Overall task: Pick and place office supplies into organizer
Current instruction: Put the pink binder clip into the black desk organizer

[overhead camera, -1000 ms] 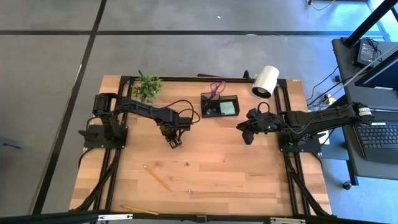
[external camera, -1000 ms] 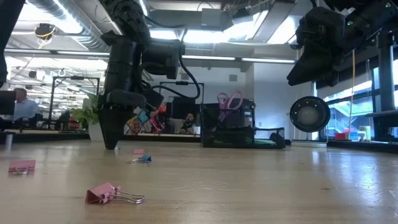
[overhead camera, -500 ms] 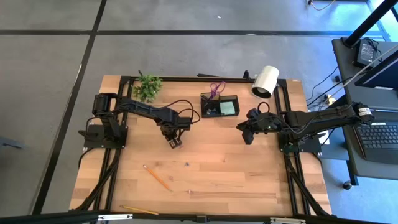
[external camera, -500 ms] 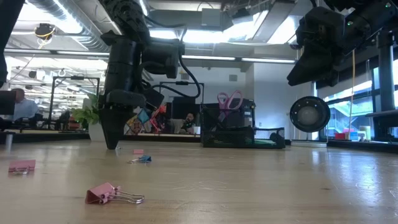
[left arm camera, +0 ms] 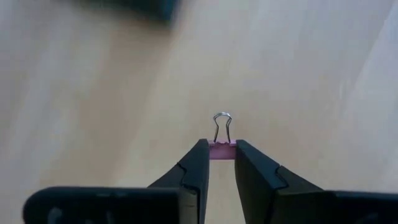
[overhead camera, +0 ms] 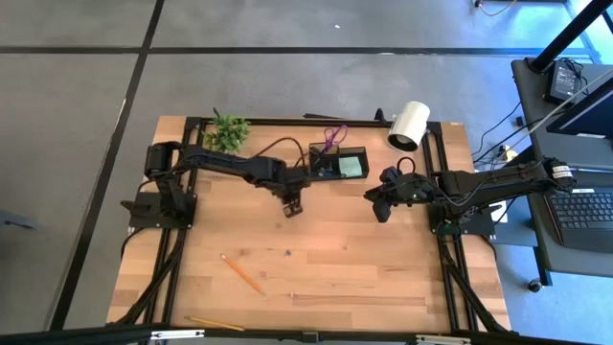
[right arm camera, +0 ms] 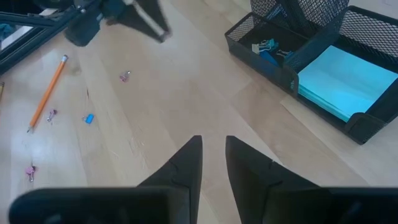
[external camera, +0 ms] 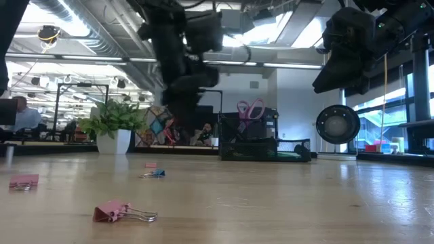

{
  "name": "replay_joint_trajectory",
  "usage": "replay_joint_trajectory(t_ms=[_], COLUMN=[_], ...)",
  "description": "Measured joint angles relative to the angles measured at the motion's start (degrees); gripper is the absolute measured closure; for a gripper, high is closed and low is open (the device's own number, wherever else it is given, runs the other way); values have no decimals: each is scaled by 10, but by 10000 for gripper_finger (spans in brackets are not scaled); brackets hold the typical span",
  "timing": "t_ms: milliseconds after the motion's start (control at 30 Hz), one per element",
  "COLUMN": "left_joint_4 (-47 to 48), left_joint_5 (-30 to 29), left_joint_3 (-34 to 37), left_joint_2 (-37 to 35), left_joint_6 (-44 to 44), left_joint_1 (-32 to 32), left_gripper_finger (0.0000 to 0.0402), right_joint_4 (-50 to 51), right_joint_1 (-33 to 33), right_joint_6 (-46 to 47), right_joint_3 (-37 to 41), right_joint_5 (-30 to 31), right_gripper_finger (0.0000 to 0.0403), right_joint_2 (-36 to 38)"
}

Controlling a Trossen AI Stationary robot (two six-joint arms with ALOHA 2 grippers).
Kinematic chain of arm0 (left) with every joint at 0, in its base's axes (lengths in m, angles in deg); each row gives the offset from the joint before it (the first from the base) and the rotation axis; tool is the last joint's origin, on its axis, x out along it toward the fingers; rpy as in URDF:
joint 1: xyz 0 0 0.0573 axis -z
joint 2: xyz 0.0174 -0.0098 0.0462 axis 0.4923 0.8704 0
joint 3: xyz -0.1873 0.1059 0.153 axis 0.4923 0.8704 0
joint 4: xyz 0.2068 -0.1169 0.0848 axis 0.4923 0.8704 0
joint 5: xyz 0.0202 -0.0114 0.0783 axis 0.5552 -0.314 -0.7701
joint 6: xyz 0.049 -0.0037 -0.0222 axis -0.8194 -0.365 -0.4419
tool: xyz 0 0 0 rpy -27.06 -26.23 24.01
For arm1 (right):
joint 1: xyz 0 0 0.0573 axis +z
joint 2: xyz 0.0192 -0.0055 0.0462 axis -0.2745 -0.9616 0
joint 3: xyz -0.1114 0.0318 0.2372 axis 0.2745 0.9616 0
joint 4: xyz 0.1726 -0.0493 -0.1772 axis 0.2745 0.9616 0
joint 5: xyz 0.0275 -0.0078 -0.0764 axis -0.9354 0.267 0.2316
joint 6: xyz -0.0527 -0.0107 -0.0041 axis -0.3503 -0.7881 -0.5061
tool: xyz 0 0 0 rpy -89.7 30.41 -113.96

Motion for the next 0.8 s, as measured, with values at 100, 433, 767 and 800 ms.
replay_joint_trajectory(t_ms=[100,433,767,800], left_joint_4=[-70,-245,-290,-291], left_joint_5=[-30,-49,-76,-75], left_joint_3=[-11,-12,-12,-12], left_joint_2=[0,30,92,94], left_joint_6=[-48,-98,-93,-93], left_joint_1=[-4,-34,-67,-68], left_gripper_finger=[342,342,343,343], right_joint_4=[0,-1,-5,-5], right_joint_1=[0,0,0,0], right_joint_6=[10,13,11,11], right_joint_3=[0,0,0,0], right_joint_5=[0,0,0,0], right_gripper_finger=[327,327,327,327], right_joint_2=[0,0,0,0])
